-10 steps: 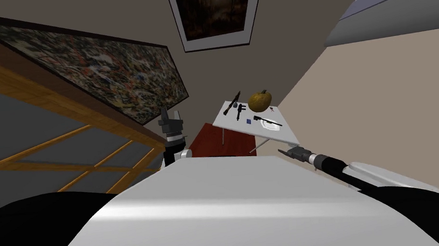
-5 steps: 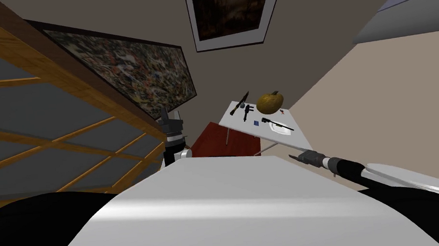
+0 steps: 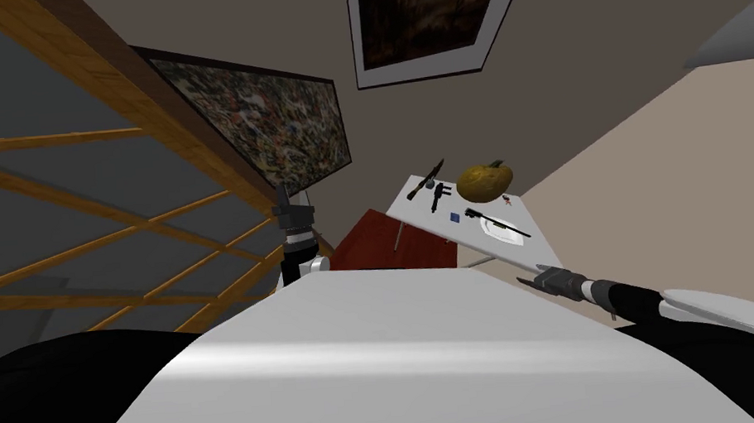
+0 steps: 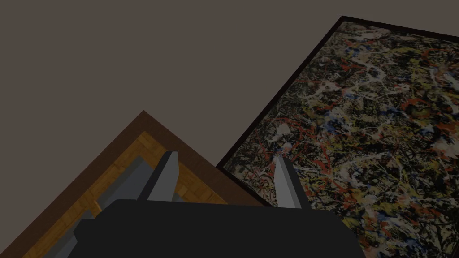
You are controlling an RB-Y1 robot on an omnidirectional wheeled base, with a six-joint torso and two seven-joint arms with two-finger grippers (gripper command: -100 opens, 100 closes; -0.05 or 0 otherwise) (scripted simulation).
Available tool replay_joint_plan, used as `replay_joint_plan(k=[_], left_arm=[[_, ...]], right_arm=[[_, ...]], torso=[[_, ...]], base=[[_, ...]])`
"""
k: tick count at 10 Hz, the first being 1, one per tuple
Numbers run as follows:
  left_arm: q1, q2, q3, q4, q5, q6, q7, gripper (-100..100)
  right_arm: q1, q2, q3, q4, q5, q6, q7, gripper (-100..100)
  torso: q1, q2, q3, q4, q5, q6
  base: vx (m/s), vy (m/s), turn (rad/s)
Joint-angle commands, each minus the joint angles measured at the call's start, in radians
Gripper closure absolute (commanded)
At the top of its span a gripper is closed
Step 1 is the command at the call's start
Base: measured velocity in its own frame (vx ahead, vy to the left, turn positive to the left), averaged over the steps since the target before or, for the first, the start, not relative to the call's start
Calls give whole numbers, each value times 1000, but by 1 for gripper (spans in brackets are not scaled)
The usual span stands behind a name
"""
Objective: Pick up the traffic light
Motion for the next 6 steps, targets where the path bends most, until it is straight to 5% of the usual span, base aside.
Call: replay_joint_plan(k=[1,6], left_arm=[[0,0,0,0,0,0,0,0],[0,0,0,0,0,0,0,0]], right_arm=[[29,-16,-11,27,-4,-5,3,-100],[49,-56,31,140,-7,-35,4,-100]], torso=[[0,0,0,0,0,0],[-2,0,0,0,0,2]], base=[[29,43,174],[39,36,193]])
